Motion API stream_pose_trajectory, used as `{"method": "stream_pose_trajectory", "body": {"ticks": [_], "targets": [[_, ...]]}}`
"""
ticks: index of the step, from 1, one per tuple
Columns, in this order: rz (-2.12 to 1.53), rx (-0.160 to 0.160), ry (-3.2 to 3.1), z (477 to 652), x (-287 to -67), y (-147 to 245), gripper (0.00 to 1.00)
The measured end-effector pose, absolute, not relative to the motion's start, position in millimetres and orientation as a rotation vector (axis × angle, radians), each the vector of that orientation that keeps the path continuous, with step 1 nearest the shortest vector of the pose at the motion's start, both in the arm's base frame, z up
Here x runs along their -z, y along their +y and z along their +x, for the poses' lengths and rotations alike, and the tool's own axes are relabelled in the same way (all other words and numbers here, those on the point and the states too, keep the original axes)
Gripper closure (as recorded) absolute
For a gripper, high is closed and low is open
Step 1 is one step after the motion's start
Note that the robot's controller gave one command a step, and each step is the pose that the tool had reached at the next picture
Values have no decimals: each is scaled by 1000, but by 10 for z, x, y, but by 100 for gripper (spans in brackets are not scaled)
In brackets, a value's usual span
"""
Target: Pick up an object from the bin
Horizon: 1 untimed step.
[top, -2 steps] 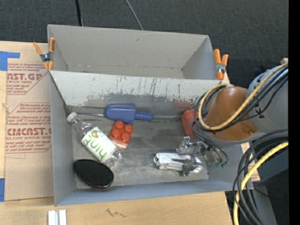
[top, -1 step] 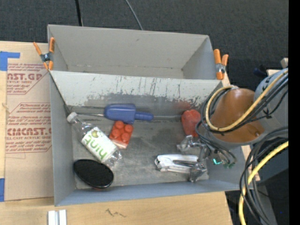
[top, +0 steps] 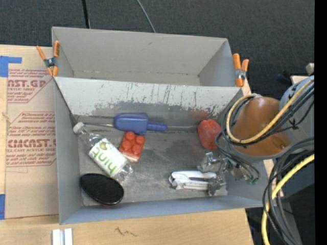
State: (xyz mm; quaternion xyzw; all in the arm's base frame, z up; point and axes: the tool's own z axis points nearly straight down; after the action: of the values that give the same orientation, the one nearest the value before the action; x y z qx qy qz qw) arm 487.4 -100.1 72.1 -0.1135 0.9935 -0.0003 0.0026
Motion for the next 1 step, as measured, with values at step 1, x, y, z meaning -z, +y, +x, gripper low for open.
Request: {"method": "stream_pose_trajectory", "body": {"ticks": [1], "targets": [[-356,1,3116,4874,-722,-1001,100]]}}
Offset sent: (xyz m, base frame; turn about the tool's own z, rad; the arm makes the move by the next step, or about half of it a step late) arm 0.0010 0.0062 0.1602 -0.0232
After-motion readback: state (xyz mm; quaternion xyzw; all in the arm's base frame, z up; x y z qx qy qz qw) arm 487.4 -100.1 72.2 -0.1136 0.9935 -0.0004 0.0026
